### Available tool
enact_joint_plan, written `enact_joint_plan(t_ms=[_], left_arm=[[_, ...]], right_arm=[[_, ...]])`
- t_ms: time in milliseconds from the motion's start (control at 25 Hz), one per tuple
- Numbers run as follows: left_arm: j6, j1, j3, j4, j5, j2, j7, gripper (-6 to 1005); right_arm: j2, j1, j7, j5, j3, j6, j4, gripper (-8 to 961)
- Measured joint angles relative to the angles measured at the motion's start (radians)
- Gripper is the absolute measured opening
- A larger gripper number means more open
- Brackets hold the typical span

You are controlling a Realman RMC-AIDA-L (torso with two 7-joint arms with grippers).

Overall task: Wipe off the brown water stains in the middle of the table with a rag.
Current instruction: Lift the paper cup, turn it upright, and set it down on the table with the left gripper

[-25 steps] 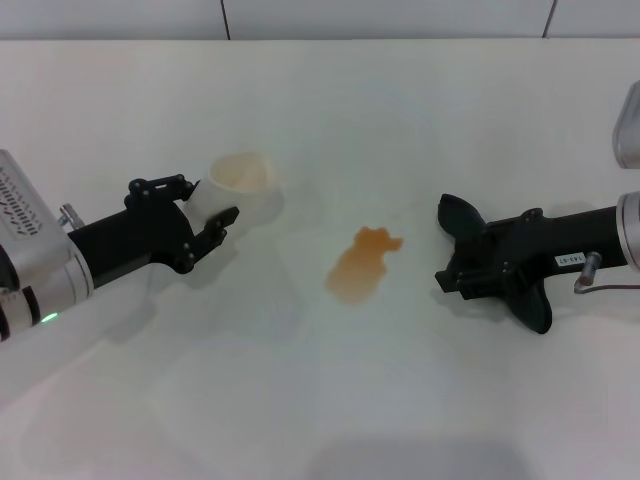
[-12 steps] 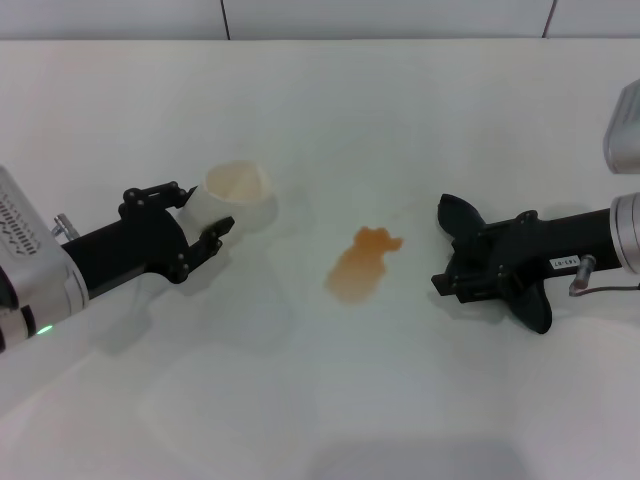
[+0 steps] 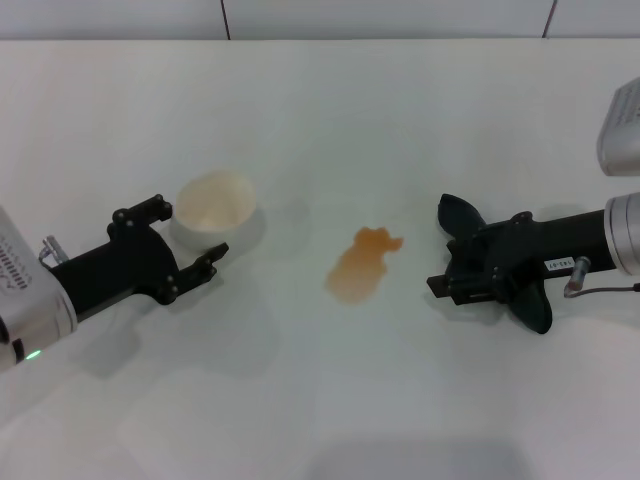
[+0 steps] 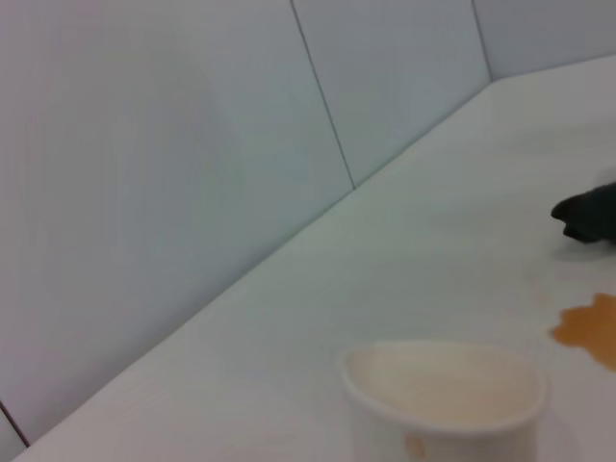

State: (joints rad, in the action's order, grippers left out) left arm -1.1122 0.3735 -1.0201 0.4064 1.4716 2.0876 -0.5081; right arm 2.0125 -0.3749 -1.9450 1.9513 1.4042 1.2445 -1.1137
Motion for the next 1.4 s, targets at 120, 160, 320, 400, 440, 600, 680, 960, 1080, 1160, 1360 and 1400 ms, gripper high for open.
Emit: enact_joint_plan(t_ms=[120, 160, 320, 400, 440, 600, 680, 960, 1080, 1160, 1360, 1400], left_arm=[[-0.009, -0.016, 0.0, 0.001, -0.005, 0.0, 0.021, 682], [-0.011, -0.02, 0.0, 0.0, -0.01, 0.0, 0.029, 687], [-0.023, -0.05, 0.0, -0.004, -0.052, 0.001, 0.075, 707], [-0.027, -0.057, 0.0, -0.004, -0.059, 0.001, 0.078, 717], [-0.034, -0.071, 0.0, -0.001, -0.072, 0.002, 0.076, 722], [-0.037, -0.087, 0.0, -0.003, -0.085, 0.002, 0.079, 776], [-0.037, -0.094, -0.001, -0.005, -0.09, 0.002, 0.087, 804], [-0.058, -0.121, -0.002, -0.008, -0.099, 0.002, 0.09, 875], [-0.06, -0.131, -0.002, -0.009, -0.1, 0.001, 0.087, 874], [-0.065, -0.14, -0.003, -0.009, -0.102, 0.002, 0.084, 873], [-0.086, -0.158, -0.002, -0.002, -0.103, 0.001, 0.07, 872], [-0.092, -0.167, -0.001, 0.01, -0.103, 0.0, 0.061, 872]], right_arm=[[0.0, 0.0, -0.004, 0.001, 0.013, -0.01, 0.0, 607], [0.0, 0.0, -0.005, 0.001, 0.016, -0.012, 0.0, 607], [0.0, 0.0, -0.007, -0.001, 0.026, -0.014, -0.007, 608], [0.0, -0.001, -0.008, -0.002, 0.031, -0.015, -0.01, 608], [0.0, -0.001, -0.008, -0.003, 0.032, -0.015, -0.011, 608], [0.0, -0.001, -0.009, -0.003, 0.035, -0.02, -0.011, 608], [0.0, -0.001, -0.009, -0.003, 0.036, -0.02, -0.011, 608], [0.0, -0.001, -0.009, -0.003, 0.049, -0.024, -0.011, 607], [0.0, -0.001, -0.009, -0.002, 0.049, -0.024, -0.011, 607], [0.0, -0.001, -0.008, 0.0, 0.051, -0.025, -0.007, 607], [0.0, 0.002, -0.006, -0.001, 0.052, -0.029, -0.003, 606], [0.0, 0.004, -0.006, -0.002, 0.052, -0.029, -0.003, 606]])
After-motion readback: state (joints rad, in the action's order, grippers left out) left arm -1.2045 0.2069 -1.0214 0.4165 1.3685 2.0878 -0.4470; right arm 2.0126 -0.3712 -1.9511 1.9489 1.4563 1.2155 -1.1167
